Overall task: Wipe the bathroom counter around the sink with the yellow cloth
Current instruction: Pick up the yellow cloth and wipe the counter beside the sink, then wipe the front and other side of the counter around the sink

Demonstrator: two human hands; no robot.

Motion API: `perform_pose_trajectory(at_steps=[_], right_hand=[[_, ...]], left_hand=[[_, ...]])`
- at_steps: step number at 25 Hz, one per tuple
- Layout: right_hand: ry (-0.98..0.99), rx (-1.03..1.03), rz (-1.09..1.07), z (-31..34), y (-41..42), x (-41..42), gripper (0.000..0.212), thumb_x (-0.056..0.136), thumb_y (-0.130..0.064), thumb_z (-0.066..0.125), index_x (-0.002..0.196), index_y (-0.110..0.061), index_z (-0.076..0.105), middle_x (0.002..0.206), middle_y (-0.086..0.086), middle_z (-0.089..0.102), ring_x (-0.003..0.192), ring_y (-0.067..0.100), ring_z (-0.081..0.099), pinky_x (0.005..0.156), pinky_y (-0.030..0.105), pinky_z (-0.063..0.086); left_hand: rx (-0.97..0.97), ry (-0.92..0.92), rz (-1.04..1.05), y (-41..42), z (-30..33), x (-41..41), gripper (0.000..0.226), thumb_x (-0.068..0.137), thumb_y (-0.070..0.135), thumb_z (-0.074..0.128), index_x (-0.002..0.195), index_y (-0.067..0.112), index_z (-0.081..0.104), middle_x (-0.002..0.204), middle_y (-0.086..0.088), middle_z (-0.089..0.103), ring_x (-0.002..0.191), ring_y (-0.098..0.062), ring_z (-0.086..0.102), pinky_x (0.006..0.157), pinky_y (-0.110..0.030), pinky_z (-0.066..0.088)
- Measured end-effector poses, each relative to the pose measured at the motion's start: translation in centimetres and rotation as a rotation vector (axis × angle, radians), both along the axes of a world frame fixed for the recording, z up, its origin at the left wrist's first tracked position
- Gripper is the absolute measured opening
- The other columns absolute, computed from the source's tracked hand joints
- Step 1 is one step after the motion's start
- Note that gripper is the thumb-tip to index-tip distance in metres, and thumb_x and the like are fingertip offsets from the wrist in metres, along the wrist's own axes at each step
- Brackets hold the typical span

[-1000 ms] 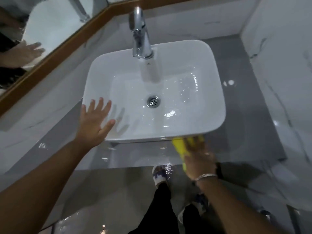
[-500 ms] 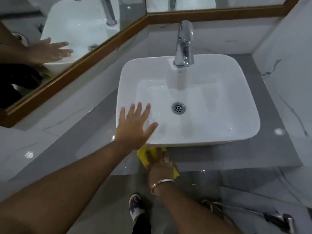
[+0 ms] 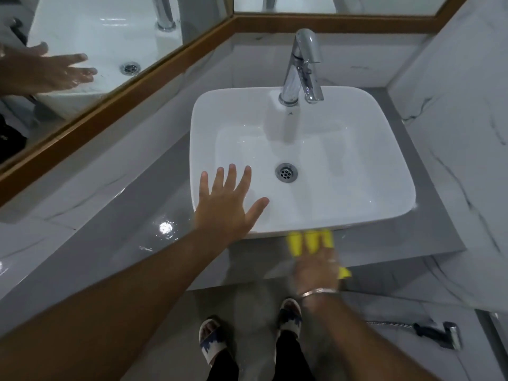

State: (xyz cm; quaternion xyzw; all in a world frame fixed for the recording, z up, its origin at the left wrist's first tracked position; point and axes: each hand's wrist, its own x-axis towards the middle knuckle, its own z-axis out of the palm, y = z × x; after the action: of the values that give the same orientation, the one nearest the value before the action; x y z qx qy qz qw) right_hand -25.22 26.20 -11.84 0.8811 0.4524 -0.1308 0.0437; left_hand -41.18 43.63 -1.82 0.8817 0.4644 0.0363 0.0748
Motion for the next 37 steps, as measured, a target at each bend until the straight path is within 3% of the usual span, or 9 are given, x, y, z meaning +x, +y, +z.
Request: perform_pose_trajectory(at_steps=[3,7,12,17,22,28,32,35,37], right_hand=[[0.115,0.103,0.462,0.5,0.5,-8.7,0.061,0.068,-0.027,0.050,0.126,-0.041,0.046,0.140,0.007,0.049,0.112,0.035,0.049,0.082,0.043,0.049],[-0.060,0.012,0.600,1.3,-1.0,4.8,0.069,0.066,-0.026,0.048,0.132,-0.043,0.042,0.142,0.001,0.047,0.126,0.033,0.043,0.093,0.047,0.047],[-0.071,-0.002,-0.336,2.5,-5.5,24.8,0.050,0.092,-0.037,0.031,0.141,-0.027,0.031,0.152,0.017,0.023,0.130,0.044,0.033,0.101,0.054,0.035],[0.004,-0.099,0.023,0.7,-1.4,12.4,0.053,0.084,-0.040,0.027,0.136,-0.043,0.033,0.152,0.003,0.030,0.138,0.037,0.019,0.104,0.057,0.029],[0.070,0.066,0.202,1.7,-1.1,8.9,0.052,0.081,-0.049,0.042,0.132,-0.040,0.045,0.141,0.016,0.045,0.110,0.042,0.050,0.090,0.046,0.044],[-0.057,0.056,-0.291,3.0,-3.8,16.8,0.054,0.084,-0.043,0.049,0.134,-0.023,0.047,0.136,0.025,0.043,0.110,0.047,0.050,0.093,0.052,0.042],[0.032,0.109,0.259,3.5,-0.6,3.4,0.041,0.076,-0.038,0.045,0.111,-0.026,0.064,0.115,0.014,0.066,0.108,0.040,0.056,0.092,0.050,0.046],[0.202,-0.044,0.257,4.6,1.5,-2.2,0.042,0.079,-0.045,0.036,0.087,-0.021,0.069,0.108,0.016,0.066,0.095,0.041,0.055,0.077,0.044,0.046],[0.215,0.001,0.264,5.4,-0.1,-0.2,0.046,0.081,-0.048,0.035,0.103,-0.021,0.066,0.106,0.014,0.067,0.085,0.039,0.058,0.071,0.043,0.048]], left_hand=[[-0.018,0.034,-0.007,0.2,0.1,-0.2,0.078,0.091,0.073,0.011,0.154,0.027,0.015,0.160,-0.011,0.025,0.147,-0.035,0.020,0.118,-0.058,0.002],[-0.027,0.052,0.010,0.1,0.0,0.0,0.080,0.089,0.075,0.007,0.154,0.028,0.014,0.162,-0.009,0.020,0.148,-0.034,0.016,0.119,-0.058,0.000],[-0.013,0.057,0.036,0.1,0.0,0.5,0.081,0.088,0.077,0.012,0.153,0.028,0.016,0.161,-0.008,0.022,0.148,-0.034,0.018,0.118,-0.059,-0.001],[-0.030,0.086,0.064,0.0,0.4,0.6,0.082,0.088,0.077,0.008,0.153,0.028,0.014,0.161,-0.008,0.021,0.148,-0.033,0.017,0.118,-0.060,-0.001],[-0.046,0.104,0.068,0.0,0.4,0.4,0.082,0.087,0.077,0.004,0.154,0.030,0.011,0.162,-0.007,0.017,0.149,-0.031,0.013,0.118,-0.060,-0.001],[-0.047,0.069,0.070,-0.1,0.4,0.7,0.084,0.086,0.079,0.006,0.153,0.028,0.014,0.162,-0.007,0.020,0.148,-0.033,0.016,0.118,-0.060,-0.002],[-0.044,0.075,0.062,0.0,0.5,0.5,0.081,0.089,0.076,0.011,0.153,0.028,0.015,0.161,-0.008,0.022,0.148,-0.034,0.018,0.118,-0.060,-0.001],[-0.040,0.070,0.057,0.1,0.8,-0.1,0.078,0.091,0.073,0.010,0.153,0.026,0.015,0.161,-0.009,0.023,0.148,-0.034,0.017,0.118,-0.059,-0.001],[-0.044,0.060,0.050,0.1,0.6,0.0,0.076,0.093,0.070,0.012,0.153,0.025,0.015,0.160,-0.010,0.024,0.148,-0.034,0.018,0.118,-0.059,-0.001]])
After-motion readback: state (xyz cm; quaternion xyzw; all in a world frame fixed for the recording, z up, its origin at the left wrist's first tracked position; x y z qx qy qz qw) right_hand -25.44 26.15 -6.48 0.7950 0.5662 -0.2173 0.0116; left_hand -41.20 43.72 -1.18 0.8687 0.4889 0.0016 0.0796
